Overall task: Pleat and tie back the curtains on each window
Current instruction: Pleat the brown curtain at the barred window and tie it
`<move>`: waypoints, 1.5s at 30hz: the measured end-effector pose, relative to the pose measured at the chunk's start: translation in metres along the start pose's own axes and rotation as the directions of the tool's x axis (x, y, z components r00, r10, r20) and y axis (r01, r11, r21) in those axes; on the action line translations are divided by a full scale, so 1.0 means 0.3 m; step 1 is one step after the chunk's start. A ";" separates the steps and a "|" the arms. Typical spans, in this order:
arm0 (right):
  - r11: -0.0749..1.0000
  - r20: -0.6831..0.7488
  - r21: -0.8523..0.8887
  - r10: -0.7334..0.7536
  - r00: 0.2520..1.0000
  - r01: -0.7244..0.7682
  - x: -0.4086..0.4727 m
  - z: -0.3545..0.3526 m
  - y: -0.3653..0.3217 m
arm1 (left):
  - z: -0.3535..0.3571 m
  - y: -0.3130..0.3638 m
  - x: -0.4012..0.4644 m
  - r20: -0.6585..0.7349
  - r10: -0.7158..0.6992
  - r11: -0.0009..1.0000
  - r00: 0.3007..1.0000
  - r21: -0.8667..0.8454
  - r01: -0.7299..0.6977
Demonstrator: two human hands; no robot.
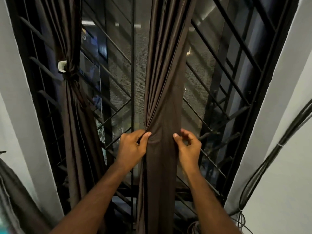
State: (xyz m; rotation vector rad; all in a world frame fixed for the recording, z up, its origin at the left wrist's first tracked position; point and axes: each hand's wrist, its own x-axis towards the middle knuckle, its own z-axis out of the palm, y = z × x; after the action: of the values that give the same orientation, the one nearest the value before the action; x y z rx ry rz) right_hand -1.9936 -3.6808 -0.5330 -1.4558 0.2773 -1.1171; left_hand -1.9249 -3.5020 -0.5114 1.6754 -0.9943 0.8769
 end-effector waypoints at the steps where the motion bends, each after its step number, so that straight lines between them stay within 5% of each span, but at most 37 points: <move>1: 0.998 -0.055 -0.048 -0.052 0.997 0.050 -0.009 -0.004 -0.002 | 0.002 -0.003 -0.001 -0.007 0.002 1.000 1.000 0.005 -0.002; 6: 0.935 -0.176 -0.237 -0.308 0.935 0.264 -0.091 0.002 -0.019 | 0.020 -0.007 -0.005 -0.047 0.008 0.991 0.999 0.133 -0.002; 10: 0.711 0.002 -0.472 -0.590 0.807 0.521 -0.187 0.043 -0.036 | 0.042 -0.003 -0.016 -0.079 0.059 0.955 0.995 0.294 -0.034; 14: 0.648 0.131 -0.479 -0.614 0.779 0.592 -0.210 0.100 -0.030 | 0.054 0.011 -0.023 -0.072 0.069 0.964 0.995 0.260 -0.048; 24: 0.783 0.262 -0.221 -0.527 0.808 0.582 -0.215 0.133 -0.022 | 0.019 0.031 -0.023 -0.056 0.000 0.999 0.998 0.051 0.003; 28: 0.899 0.406 -0.049 -0.380 0.831 0.435 -0.203 0.099 -0.027 | -0.013 0.002 0.004 -0.046 -0.013 0.999 0.999 0.051 0.016; 33: 0.993 0.186 -0.034 -0.101 0.977 0.109 -0.094 0.062 0.002 | -0.040 -0.014 0.003 -0.001 -0.021 1.000 1.000 -0.005 0.021; 38: 0.936 0.368 0.133 0.257 0.893 -0.325 -0.001 0.080 -0.019 | -0.041 -0.003 0.001 0.009 -0.012 1.000 1.000 -0.021 0.012; 45: 0.992 0.095 0.054 0.109 0.989 -0.115 0.014 0.085 0.034 | -0.065 -0.029 0.003 -0.035 -0.014 0.999 0.999 0.029 0.015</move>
State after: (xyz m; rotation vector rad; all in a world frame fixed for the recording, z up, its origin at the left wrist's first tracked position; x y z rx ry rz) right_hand -1.9679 -3.6702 -0.5353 -1.4169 0.2561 -0.9576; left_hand -1.9187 -3.4819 -0.5085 1.6839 -0.9491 0.9118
